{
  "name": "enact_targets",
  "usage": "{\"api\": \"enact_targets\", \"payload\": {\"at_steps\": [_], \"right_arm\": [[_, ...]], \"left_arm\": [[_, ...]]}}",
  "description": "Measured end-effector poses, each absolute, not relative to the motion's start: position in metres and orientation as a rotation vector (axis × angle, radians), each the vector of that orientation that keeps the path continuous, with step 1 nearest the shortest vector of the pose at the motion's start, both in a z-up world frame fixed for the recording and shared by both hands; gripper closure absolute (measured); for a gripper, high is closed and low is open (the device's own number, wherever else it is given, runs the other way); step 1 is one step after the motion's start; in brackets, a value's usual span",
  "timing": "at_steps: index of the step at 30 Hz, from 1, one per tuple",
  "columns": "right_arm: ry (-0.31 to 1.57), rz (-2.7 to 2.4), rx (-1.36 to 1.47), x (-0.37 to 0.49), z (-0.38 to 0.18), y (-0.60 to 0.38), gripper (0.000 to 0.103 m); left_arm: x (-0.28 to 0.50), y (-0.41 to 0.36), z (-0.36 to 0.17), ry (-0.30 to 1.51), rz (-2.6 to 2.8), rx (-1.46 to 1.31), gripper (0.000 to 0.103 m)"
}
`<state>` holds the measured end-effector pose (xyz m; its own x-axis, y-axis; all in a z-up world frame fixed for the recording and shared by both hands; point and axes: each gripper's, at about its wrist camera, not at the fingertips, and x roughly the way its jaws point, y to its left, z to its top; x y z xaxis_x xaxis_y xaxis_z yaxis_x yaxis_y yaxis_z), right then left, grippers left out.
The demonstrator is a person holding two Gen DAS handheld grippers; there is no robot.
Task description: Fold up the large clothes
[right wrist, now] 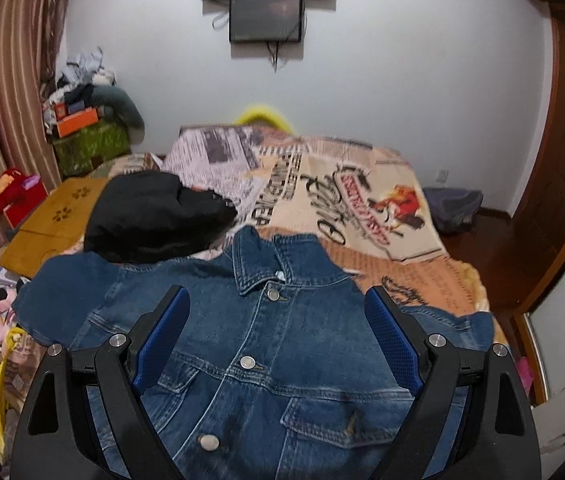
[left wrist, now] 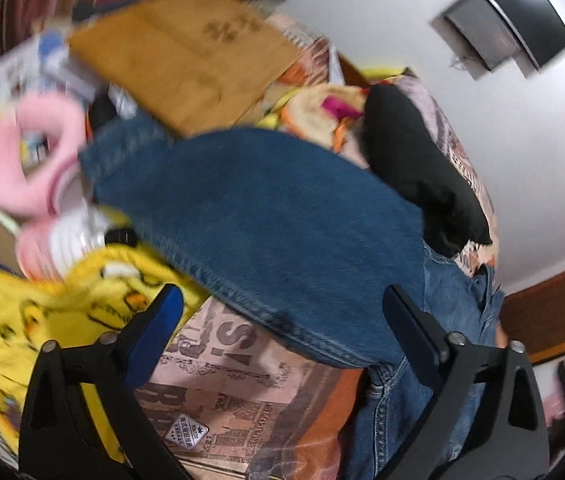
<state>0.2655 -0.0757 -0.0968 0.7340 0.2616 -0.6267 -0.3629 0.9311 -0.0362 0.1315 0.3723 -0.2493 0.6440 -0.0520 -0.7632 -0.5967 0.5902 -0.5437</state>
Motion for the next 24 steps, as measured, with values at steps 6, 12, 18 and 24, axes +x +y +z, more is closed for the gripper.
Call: {"api": "enact_targets", "payload": {"at_steps": [6, 12, 18, 24], "right_arm": [[0.727, 0.353, -0.187, 0.28, -0.112, -0.067, 0.016], [0.76, 0.357, -0.216, 0.286, -0.122, -0.059, 0.016], [0.777, 0.364, -0.234, 0.29, -0.122, -0.058, 0.016], [0.759, 0.364, -0.236, 0.287, -0.116, -0.061, 0.016]], "left_arm": [[0.122, 0.401, -0.296, 0.814, 0.357, -1.11, 0.02], [0.121, 0.423, -0.319, 0.766, 0.364, -1.212, 0.037], [0.131, 0.426, -0.312, 0.782, 0.426, -1.128, 0.076], [0.141, 0.416, -0.279, 0.762, 0.482, -0.987, 0.089]]}}
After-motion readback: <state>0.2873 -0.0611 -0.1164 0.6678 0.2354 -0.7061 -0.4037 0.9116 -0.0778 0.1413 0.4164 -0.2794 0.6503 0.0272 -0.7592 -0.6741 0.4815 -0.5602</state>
